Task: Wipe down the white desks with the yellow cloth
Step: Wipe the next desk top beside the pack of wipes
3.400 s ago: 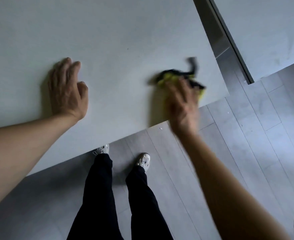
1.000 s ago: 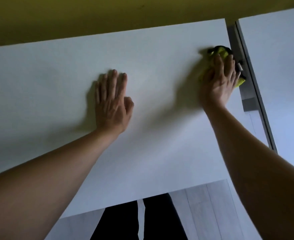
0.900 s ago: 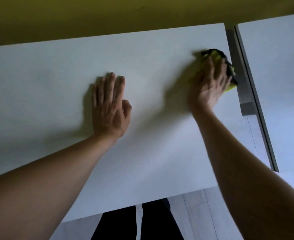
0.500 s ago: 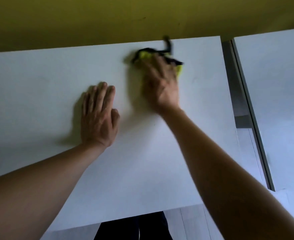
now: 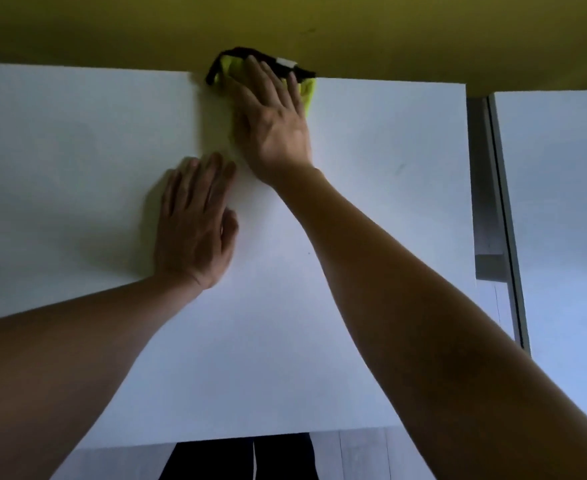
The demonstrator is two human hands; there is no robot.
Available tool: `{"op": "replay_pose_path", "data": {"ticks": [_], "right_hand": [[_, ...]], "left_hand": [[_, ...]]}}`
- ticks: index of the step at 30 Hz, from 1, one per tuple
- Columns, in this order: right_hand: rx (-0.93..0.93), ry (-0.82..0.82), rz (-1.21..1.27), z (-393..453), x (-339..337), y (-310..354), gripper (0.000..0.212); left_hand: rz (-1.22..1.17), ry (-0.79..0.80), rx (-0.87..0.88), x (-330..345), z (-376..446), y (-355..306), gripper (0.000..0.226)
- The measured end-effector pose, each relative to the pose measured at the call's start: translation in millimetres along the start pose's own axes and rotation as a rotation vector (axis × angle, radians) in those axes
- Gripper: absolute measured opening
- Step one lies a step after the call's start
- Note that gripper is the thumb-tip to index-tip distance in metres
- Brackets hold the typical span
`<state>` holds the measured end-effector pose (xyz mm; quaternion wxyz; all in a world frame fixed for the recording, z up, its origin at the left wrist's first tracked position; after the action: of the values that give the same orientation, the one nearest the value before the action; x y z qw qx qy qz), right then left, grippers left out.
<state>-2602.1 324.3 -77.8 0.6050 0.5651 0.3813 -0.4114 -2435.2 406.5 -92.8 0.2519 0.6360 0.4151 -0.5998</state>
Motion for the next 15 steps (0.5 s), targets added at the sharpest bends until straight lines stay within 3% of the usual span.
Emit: {"op": "replay_pose_path", "data": {"ticks": [2, 4, 7, 10, 13, 15], "right_hand": [[-0.036, 0.087, -0.031, -3, 1, -10, 0.052], [0.037, 0.009, -0.037, -13, -13, -51, 0.053], [0.367, -0.217, -0.053, -41, -51, -138, 0.054], [0.645, -0.222, -0.028, -72, -78, -197, 0.054], [0.791, -0.195, 0.009, -72, -75, -196, 0.056], [0.745, -0.259, -0.02, -62, -60, -159, 0.053]], "left_hand": [[0.002, -0.001, 0.015, 0, 0, -1, 0.065], [-0.004, -0.007, 0.028, -1, 0, -1, 0.065], [-0.026, -0.012, 0.038, -1, 0, -1, 0.065], [-0.032, -0.02, 0.02, -2, 0, -2, 0.065], [-0.031, -0.02, 0.014, -1, -1, -2, 0.065], [-0.032, -0.013, 0.013, -1, -1, -2, 0.065]]}}
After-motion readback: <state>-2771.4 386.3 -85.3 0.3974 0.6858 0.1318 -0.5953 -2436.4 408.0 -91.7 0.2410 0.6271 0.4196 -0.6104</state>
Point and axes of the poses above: each hand's wrist, its own z-axis towards the middle knuckle, its own x-axis out of the palm, y = z × x, the point moved 4 cm from there along z, towards the middle knuckle, and after that the axes turned 15 degrees about y, right-handed, at the moved point
